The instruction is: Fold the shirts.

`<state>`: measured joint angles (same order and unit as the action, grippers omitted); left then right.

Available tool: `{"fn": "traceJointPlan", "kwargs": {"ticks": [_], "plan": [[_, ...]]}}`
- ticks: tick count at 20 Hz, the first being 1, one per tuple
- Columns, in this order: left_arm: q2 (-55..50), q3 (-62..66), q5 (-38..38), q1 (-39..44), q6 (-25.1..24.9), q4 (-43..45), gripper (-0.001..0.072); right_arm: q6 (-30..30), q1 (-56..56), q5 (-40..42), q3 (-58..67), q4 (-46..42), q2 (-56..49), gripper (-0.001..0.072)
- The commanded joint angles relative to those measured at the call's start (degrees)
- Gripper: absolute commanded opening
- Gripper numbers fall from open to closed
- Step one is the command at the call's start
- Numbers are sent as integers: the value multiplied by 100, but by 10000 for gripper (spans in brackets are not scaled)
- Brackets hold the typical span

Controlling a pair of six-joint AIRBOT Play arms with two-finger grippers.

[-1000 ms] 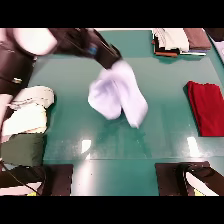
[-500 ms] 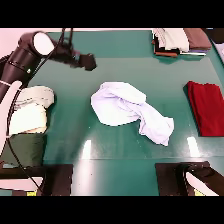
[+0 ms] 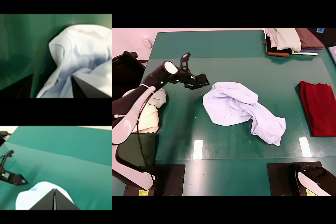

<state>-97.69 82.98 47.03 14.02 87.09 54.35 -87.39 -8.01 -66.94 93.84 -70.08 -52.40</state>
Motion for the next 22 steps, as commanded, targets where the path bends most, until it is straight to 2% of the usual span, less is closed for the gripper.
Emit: {"fn": "traceJointPlan", "kwargs": {"ticks": [1, 6, 7, 8, 9, 13, 17, 18, 19, 20, 22], "plan": [[-319, -35, -446, 258, -59, -208, 544, -2, -2, -120, -2, 2, -4, 19], [-476, -15, -761, 678, -59, -243, 541, -2, -2, -122, -2, 2, -4, 19], [-479, 42, -772, 682, -59, -229, 394, -2, -2, -138, -2, 0, -2, 19], [-476, 140, -737, 651, -61, -186, 120, -2, 0, -192, -2, -2, -4, 19], [-474, 321, -590, 575, -63, -136, 29, -2, 0, -315, -2, -61, -4, 19], [-472, 1482, 420, 7, -59, 365, 24, -308, 570, -1493, -179, -354, -35, 19], [-472, 2330, 1062, -415, -79, 514, 23, -297, 1895, -1937, -1888, -337, 59, 26], [-472, 2413, 1128, -420, -140, 533, 24, -267, 2205, -1875, -2505, -302, 50, 214], [-472, 2428, 1158, -417, -216, 544, 24, -236, 2448, -1740, -3080, -269, -13, 496], [-474, 2424, 1204, -402, -212, 551, 24, -179, 2651, -1537, -3668, -96, -146, 559], [-474, 2398, 1220, -387, -210, 551, 24, 262, 2852, -999, -4568, 662, -564, 553]]}}
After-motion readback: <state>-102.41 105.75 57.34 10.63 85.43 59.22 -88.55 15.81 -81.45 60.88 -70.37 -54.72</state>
